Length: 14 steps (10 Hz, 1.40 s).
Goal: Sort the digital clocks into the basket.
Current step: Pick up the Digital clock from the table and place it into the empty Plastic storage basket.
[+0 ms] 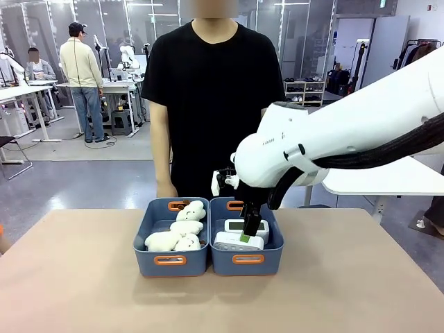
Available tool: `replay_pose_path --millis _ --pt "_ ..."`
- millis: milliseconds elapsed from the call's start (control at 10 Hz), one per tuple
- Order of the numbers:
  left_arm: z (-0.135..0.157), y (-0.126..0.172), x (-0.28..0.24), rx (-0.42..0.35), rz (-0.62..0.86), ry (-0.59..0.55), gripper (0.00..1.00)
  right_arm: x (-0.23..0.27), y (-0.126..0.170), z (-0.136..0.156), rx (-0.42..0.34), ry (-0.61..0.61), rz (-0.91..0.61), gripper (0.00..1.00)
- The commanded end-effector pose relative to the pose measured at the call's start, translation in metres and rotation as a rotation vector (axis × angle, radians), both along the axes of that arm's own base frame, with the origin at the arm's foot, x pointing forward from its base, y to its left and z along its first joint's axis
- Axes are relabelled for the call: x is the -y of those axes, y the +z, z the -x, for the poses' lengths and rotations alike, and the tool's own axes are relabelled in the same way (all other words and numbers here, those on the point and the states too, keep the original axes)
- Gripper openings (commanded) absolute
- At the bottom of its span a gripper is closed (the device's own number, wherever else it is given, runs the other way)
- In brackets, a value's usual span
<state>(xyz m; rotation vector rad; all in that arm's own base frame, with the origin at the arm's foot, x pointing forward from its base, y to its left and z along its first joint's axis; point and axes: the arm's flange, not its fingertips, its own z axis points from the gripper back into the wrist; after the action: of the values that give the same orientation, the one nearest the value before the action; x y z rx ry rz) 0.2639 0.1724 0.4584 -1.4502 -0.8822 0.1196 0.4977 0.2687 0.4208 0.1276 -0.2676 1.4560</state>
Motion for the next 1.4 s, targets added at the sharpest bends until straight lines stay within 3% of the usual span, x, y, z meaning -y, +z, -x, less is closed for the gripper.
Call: replay_pose_path --millis 0,200,300,400,600,900,1000,1300 --pt "0.0 0.005 -0.001 0.006 0.021 -0.004 1.0 0.036 0.049 0.027 -0.07 -0.096 -0.036 1.0" --pt "0.0 0.005 -0.001 0.006 0.021 -0.004 1.0 0.074 0.064 0.031 -0.2 -0.178 -0.098 1.0" --pt "0.0 0.005 -0.001 0.006 0.021 -0.004 1.0 0.106 0.071 0.026 -0.266 -0.246 -0.205 1.0" --pt "0.0 0.005 -0.001 0.006 0.021 -0.004 1.0 0.153 0.078 0.024 -0.414 -0.381 -0.335 1.0" --pt "0.0 0.005 -0.001 0.006 0.021 -0.004 1.0 0.258 0.07 0.026 -0.601 -0.609 -0.599 1.0" --pt "0.0 0.005 -0.001 0.006 0.021 -0.004 1.0 0.403 0.018 0.08 -0.687 -1.011 -0.993 1.0" --pt "0.0 0.005 -0.001 0.006 0.021 -0.004 1.0 0.435 0.002 0.106 -0.729 -1.082 -1.099 1.0" --pt "0.0 0.005 -0.001 0.006 0.021 -0.004 1.0 0.485 -0.026 0.155 -0.681 -1.222 -1.347 1.0"
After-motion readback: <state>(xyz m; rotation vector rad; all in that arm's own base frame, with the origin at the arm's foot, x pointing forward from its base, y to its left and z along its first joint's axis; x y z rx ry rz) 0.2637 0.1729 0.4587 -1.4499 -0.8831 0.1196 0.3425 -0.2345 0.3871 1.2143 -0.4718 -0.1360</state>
